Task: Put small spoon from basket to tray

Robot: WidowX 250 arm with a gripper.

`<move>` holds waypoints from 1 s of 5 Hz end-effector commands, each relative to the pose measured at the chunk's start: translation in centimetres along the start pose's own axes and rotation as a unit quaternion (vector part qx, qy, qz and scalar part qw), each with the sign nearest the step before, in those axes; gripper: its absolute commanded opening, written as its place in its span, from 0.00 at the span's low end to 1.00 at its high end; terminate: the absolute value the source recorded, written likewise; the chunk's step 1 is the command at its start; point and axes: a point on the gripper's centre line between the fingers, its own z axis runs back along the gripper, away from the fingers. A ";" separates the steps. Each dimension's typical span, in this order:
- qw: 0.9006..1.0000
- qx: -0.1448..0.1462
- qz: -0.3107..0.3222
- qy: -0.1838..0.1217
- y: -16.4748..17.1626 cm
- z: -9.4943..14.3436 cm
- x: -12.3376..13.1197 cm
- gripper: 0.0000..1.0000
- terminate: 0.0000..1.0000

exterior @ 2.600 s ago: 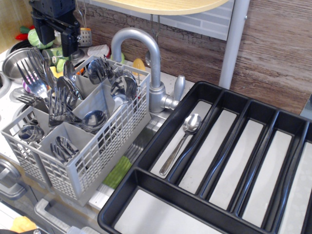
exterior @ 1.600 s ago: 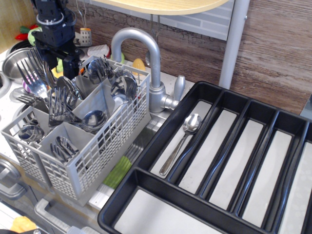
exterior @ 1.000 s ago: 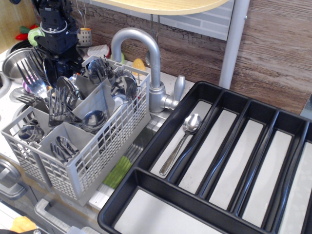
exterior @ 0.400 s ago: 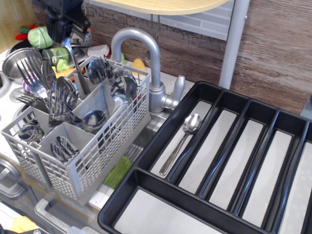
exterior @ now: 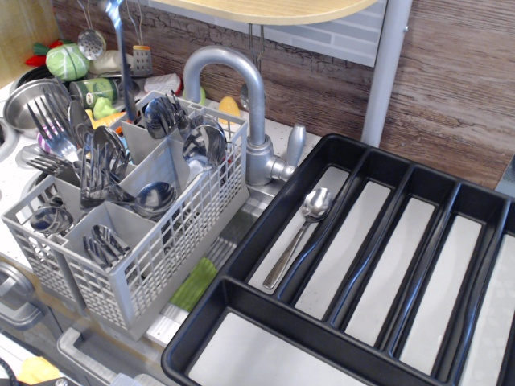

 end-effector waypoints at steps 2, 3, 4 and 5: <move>0.991 -0.057 0.071 0.099 -5.4 6.6 1.0 0.00 0.00; 0.987 -0.103 0.090 0.088 -7.6 5.1 0.3 0.00 0.00; 0.981 -0.148 0.100 0.073 -9.3 3.4 -0.2 0.00 0.00; 0.976 -0.183 0.103 0.061 -10.7 1.3 -0.5 0.00 0.00</move>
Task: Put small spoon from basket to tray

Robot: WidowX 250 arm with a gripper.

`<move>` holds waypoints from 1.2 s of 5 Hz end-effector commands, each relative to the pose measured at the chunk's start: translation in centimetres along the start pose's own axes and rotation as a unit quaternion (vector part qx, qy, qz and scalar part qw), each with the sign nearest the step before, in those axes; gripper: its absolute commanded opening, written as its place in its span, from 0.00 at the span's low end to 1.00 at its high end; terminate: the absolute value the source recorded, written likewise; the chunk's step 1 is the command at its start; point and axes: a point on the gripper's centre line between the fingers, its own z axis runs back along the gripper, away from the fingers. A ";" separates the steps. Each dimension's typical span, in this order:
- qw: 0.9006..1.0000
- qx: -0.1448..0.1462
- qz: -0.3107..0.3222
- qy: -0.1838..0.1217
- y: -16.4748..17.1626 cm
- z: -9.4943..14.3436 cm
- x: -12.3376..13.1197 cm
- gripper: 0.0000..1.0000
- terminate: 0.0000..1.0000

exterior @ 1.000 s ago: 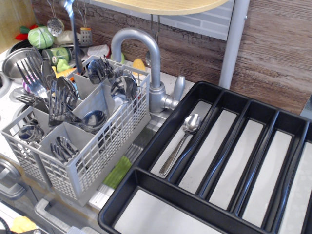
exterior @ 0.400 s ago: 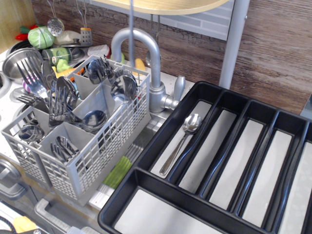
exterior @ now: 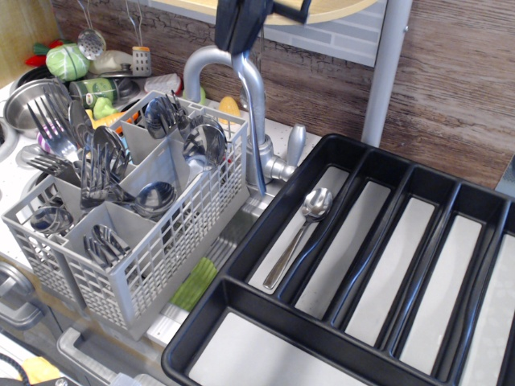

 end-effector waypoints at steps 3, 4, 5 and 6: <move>0.999 -0.038 0.005 -0.035 -0.6 -4.4 0.7 0.00 0.00; 0.999 -0.028 0.020 -0.038 -1.2 -7.2 1.2 0.00 0.00; 0.998 0.020 0.014 -0.055 -1.7 -9.2 1.6 0.00 0.00; 0.995 0.023 0.036 -0.088 -3.5 -11.3 2.1 0.00 0.00</move>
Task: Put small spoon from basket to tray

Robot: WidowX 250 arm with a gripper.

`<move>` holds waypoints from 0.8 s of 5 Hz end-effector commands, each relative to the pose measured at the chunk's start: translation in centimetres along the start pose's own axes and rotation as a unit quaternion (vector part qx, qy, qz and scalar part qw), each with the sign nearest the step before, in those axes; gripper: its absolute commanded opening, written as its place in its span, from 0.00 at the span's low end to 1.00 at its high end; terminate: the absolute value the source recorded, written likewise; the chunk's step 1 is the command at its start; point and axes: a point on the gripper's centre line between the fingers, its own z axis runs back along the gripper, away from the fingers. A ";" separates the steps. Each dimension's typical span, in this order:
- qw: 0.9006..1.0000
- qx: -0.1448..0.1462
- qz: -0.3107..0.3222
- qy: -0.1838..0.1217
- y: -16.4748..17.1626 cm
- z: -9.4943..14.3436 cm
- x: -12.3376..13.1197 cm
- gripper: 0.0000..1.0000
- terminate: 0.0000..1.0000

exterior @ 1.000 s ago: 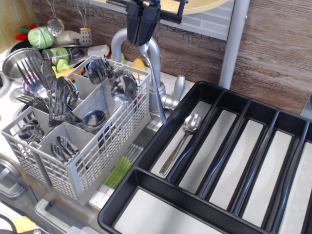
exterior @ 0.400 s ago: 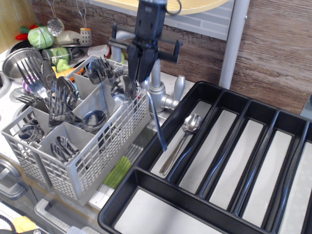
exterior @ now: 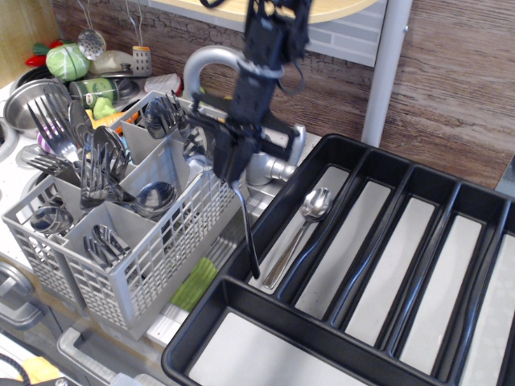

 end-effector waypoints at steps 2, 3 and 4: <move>0.999 -0.015 0.021 -0.038 -2.7 2.0 0.6 1.00 0.00; 0.999 -0.015 0.021 -0.038 -2.7 2.0 0.6 1.00 0.00; 0.999 -0.015 0.021 -0.038 -2.7 2.0 0.6 1.00 1.00</move>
